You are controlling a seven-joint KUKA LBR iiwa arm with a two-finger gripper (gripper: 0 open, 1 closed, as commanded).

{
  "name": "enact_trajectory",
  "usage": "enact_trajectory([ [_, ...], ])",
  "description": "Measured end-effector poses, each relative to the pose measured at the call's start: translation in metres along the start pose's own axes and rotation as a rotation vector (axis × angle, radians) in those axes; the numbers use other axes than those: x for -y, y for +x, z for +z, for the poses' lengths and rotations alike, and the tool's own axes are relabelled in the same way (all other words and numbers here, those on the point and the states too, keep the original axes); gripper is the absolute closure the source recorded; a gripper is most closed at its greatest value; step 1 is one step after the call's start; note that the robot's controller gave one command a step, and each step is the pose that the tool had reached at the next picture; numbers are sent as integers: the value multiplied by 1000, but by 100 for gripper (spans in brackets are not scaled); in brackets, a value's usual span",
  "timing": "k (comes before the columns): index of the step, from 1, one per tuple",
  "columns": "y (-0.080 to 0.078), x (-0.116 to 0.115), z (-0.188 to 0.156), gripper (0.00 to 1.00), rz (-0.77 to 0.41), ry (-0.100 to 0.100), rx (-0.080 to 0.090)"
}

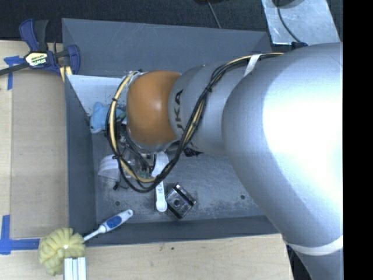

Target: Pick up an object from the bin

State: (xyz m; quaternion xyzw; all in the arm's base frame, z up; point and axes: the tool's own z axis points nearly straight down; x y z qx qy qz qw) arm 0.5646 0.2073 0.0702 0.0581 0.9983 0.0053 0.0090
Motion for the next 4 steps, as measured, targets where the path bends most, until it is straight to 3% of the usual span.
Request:
enact_trajectory([
  [1,-5,-2,-1,100,4,1,1],
  [2,-5,-2,-1,100,4,1,1],
  [3,-2,0,-22,100,5,7,-11],
  [4,-4,-1,-63,100,5,6,-8],
])
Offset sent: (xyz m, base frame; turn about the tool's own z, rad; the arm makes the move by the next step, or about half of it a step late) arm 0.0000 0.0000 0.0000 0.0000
